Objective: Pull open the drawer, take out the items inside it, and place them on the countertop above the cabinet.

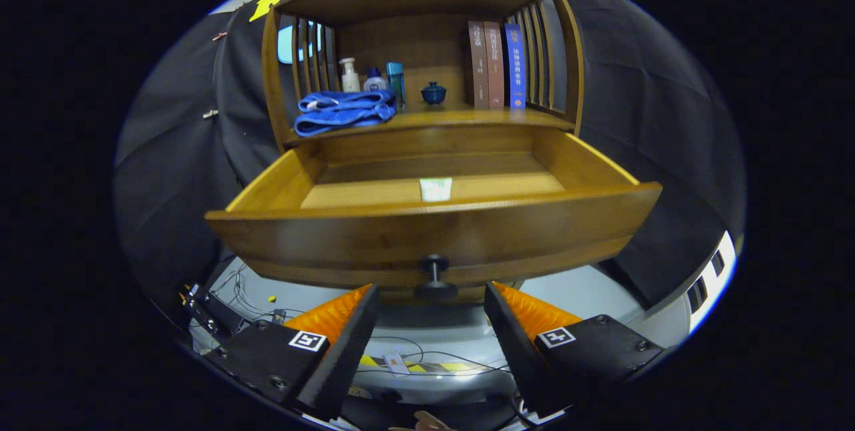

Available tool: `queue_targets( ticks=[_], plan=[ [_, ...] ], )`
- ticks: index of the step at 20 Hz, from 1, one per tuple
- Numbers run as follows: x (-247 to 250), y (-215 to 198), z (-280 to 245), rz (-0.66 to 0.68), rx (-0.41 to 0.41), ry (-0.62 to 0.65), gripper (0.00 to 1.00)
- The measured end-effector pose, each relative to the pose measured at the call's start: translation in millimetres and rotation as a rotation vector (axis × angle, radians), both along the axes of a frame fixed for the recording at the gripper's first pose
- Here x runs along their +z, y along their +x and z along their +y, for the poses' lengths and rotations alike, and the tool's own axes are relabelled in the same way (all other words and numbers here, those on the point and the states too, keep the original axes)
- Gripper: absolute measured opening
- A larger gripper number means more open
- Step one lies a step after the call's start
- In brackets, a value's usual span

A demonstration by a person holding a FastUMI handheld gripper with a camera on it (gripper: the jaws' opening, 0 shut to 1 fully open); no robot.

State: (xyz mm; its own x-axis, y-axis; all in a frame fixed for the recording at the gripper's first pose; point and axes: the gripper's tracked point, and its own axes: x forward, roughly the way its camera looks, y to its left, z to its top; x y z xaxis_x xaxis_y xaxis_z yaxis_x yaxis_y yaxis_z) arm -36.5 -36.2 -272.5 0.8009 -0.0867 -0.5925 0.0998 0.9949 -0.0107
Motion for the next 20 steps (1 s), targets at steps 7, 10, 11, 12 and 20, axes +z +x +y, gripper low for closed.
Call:
queue_targets(
  ticks=[7, 10, 11, 12, 20],
  plan=[
    [50.2, 101.7, -17.4, 0.057, -0.021, -0.039, 0.98],
    [35.4, 132.8, -22.3, 0.148, -0.022, -0.071, 0.99],
    [29.2, 141.7, -22.7, 0.172, -0.015, -0.078, 0.99],
    [23.0, 151.1, -21.0, 0.194, -0.008, -0.08, 0.99],
    [-57.0, 178.3, -29.2, 0.475, -0.056, -0.018, 0.99]
  ],
)
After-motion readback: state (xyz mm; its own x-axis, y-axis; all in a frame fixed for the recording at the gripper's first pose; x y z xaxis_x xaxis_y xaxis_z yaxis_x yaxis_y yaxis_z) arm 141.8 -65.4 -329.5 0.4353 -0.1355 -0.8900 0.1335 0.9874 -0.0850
